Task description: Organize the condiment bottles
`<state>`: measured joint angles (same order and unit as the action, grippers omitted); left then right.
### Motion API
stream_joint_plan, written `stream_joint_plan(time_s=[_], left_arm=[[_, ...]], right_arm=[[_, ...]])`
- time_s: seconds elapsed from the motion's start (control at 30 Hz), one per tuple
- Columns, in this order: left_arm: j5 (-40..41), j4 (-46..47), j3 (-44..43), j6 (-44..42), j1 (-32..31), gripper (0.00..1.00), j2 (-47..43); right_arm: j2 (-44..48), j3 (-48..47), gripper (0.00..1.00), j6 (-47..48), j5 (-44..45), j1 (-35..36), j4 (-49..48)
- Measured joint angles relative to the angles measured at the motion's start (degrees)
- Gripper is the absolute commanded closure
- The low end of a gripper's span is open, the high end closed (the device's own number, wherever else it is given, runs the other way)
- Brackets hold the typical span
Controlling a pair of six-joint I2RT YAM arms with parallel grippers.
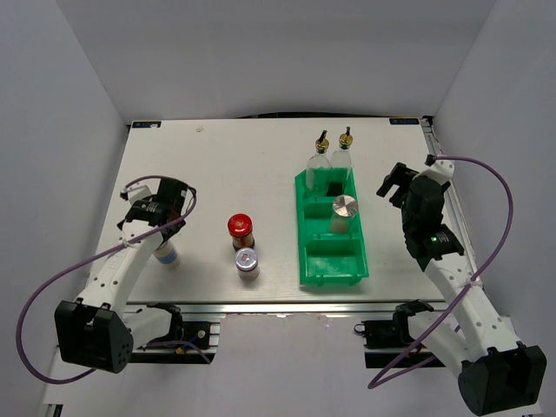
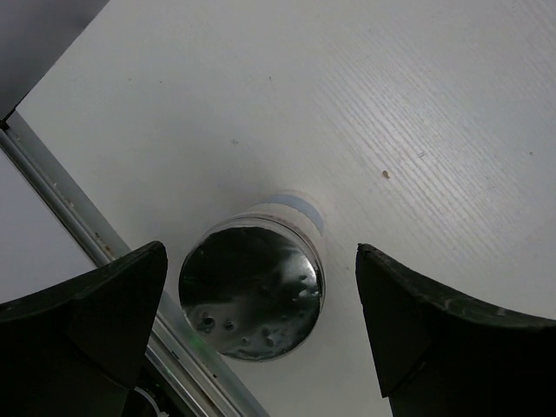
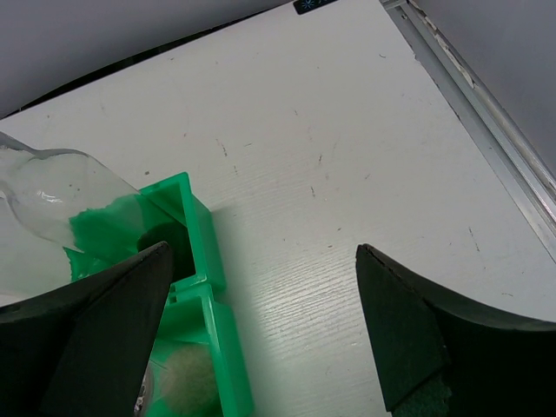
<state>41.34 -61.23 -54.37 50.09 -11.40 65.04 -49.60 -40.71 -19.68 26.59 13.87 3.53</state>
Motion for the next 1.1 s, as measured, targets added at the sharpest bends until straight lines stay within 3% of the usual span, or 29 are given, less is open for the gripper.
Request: stream_joint_plan(time_s=[0.1, 0.23, 0.37, 0.4, 0.5, 0.67, 0.87, 1.1], left_arm=[[-0.2, 0.4, 1.4, 0.0, 0.0, 0.06, 0.0], [-0.6, 2.2, 2.8, 0.1, 0.0, 0.25, 0.0], [-0.6, 3.6, 3.4, -0.1, 0.0, 0.53, 0.0], [-0.7, 3.9, 3.4, -0.1, 0.0, 0.7, 0.0], [-1.6, 5.1, 3.4, -0.3, 0.0, 1.0, -0.1], [-4.6, 7.1, 1.5, -3.0, 0.1, 1.0, -0.5], [-15.7, 17.5, -4.8, -8.5, -0.9, 1.0, -1.2], [-20.0, 26.6, -14.1, -13.1, -11.4, 1.0, 2.2]], right_arm=[[0.0, 0.0, 0.11, 0.2, -0.5, 0.0, -0.3], [0.0, 0.0, 0.11, 0.4, -1.7, -0.2, -0.4], [0.0, 0.0, 0.11, 0.5, -2.8, -0.4, -0.5], [0.1, 0.0, 0.11, 0.6, -3.2, -0.4, -0.6], [0.2, 0.1, 0.11, 0.7, -4.6, -0.4, -1.1], [0.5, 0.3, 0.11, 0.7, -5.7, -0.4, -1.6], [0.5, 0.3, 0.11, 0.6, -5.7, -0.7, -2.0], [0.5, 0.3, 0.11, 0.6, -5.7, -1.1, -2.0]])
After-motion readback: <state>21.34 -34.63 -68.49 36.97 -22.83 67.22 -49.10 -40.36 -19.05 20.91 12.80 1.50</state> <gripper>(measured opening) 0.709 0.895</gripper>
